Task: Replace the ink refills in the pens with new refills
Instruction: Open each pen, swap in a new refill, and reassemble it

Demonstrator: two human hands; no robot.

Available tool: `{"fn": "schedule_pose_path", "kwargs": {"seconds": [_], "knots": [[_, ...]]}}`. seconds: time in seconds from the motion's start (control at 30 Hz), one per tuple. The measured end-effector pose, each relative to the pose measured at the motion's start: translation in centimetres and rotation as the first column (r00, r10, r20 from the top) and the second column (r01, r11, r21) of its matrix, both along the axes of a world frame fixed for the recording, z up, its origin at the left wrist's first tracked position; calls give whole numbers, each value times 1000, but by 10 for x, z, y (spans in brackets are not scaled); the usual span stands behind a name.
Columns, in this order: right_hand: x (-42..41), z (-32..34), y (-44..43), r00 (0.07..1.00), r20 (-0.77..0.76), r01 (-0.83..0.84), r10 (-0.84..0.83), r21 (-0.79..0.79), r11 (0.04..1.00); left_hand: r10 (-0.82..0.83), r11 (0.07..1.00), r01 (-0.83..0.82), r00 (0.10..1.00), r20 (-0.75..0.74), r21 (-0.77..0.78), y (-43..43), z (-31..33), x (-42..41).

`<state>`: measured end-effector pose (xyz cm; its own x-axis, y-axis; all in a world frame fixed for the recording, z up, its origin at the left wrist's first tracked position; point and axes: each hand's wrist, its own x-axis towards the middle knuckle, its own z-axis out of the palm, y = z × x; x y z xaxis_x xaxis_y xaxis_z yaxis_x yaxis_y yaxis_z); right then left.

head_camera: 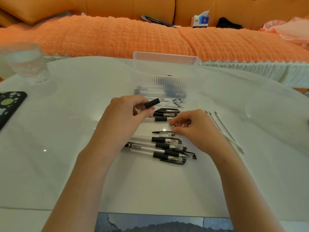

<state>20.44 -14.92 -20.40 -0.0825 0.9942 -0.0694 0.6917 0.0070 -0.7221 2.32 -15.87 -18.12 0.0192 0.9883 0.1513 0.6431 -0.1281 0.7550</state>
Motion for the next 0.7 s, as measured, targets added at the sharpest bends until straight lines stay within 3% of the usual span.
{"fn": "schedule_pose_path", "kwargs": {"seconds": [0.17, 0.27, 0.4, 0.6, 0.7], "knots": [[4, 1, 0, 1000, -23, 9, -8, 22, 1000, -17, 1000, 17, 1000, 1, 5, 0, 0, 2], [5, 6, 0, 985, -165, 68, -57, 63, 996, -24, 1000, 24, 1000, 13, 7, -1, 0, 2], [0, 13, -4, 888, -451, 106, -87, 17, 994, -58, 998, 57, 998, 32, 23, -1, -1, 3], [-2, 19, -2, 686, -713, 117, -145, -88, 989, -130, 991, 128, 990, 49, 35, -2, -2, 13], [13, 27, 1, 628, -747, 260, -218, -62, 964, -137, 990, 138, 987, 79, -2, -2, -2, 11]]}}
